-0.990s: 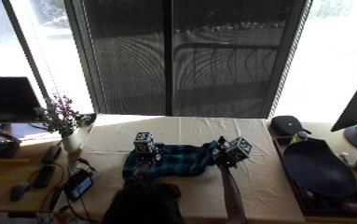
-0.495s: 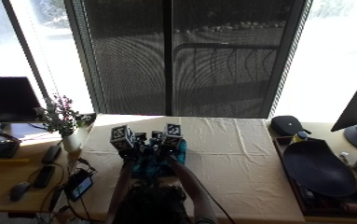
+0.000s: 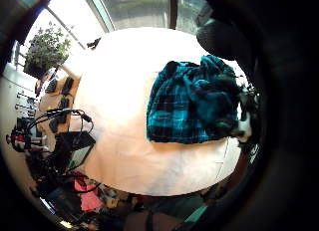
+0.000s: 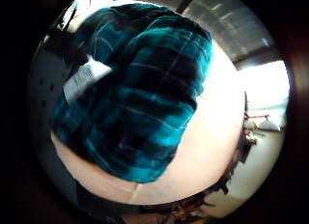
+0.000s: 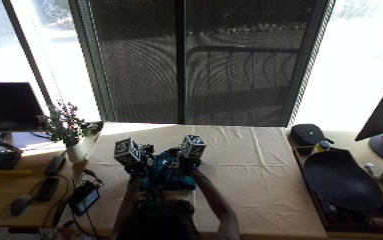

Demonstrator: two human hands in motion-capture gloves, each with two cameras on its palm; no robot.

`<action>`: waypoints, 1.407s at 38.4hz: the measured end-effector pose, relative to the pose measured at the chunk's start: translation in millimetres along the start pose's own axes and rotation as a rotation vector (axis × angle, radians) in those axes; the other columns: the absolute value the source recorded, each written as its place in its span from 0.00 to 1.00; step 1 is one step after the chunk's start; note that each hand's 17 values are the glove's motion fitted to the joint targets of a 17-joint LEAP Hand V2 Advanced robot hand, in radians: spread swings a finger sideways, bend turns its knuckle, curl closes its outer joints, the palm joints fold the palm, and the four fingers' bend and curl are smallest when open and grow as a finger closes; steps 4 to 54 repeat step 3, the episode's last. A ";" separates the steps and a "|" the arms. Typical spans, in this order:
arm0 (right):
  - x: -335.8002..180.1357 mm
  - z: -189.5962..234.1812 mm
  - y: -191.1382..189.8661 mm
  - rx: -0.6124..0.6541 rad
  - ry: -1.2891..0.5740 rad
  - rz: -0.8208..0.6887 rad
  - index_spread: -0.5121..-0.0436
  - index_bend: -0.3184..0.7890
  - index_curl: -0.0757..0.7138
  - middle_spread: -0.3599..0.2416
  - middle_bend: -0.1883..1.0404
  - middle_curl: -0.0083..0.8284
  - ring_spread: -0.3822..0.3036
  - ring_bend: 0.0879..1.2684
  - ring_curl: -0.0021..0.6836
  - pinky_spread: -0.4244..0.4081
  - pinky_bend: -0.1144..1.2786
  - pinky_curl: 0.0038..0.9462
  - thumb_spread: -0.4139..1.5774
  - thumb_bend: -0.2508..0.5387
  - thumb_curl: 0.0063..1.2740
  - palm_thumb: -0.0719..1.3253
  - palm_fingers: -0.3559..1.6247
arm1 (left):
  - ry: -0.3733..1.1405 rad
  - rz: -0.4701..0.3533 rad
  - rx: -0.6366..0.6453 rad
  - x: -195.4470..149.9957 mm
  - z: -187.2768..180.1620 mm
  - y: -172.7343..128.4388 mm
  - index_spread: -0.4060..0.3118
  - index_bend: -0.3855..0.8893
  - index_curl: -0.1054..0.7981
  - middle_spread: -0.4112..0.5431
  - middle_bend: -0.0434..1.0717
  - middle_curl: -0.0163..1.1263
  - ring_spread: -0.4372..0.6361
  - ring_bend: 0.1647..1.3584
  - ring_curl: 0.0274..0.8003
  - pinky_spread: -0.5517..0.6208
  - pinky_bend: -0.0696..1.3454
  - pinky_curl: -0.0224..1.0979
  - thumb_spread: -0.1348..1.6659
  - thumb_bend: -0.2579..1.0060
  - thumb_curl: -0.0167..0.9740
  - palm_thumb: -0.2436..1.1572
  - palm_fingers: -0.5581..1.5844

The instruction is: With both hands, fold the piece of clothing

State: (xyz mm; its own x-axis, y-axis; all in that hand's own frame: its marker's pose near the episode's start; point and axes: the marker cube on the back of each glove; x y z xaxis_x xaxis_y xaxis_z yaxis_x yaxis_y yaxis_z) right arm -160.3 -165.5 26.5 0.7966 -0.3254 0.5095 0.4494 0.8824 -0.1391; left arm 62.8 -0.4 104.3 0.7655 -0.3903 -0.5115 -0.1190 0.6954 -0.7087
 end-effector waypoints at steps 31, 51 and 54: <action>46.8 -37.0 8.0 -0.072 -0.011 0.053 0.34 0.35 0.55 0.27 0.31 0.53 0.26 0.33 0.62 0.35 0.51 0.45 0.65 0.22 0.38 0.48 0.43 | 0.010 0.000 -0.050 3.6 12.4 -7.1 0.37 0.40 0.45 0.34 0.21 0.36 0.49 0.27 0.38 0.56 0.40 0.35 0.95 0.32 0.29 0.59 0.49; 46.8 -37.0 8.0 -0.072 -0.011 0.053 0.34 0.35 0.55 0.27 0.31 0.53 0.26 0.33 0.62 0.35 0.51 0.45 0.65 0.22 0.38 0.48 0.43 | 0.010 0.000 -0.050 3.6 12.4 -7.1 0.37 0.40 0.45 0.34 0.21 0.36 0.49 0.27 0.38 0.56 0.40 0.35 0.95 0.32 0.29 0.59 0.49; 46.8 -37.0 8.0 -0.072 -0.011 0.053 0.34 0.35 0.55 0.27 0.31 0.53 0.26 0.33 0.62 0.35 0.51 0.45 0.65 0.22 0.38 0.48 0.43 | 0.010 0.000 -0.050 3.6 12.4 -7.1 0.37 0.40 0.45 0.34 0.21 0.36 0.49 0.27 0.38 0.56 0.40 0.35 0.95 0.32 0.29 0.59 0.49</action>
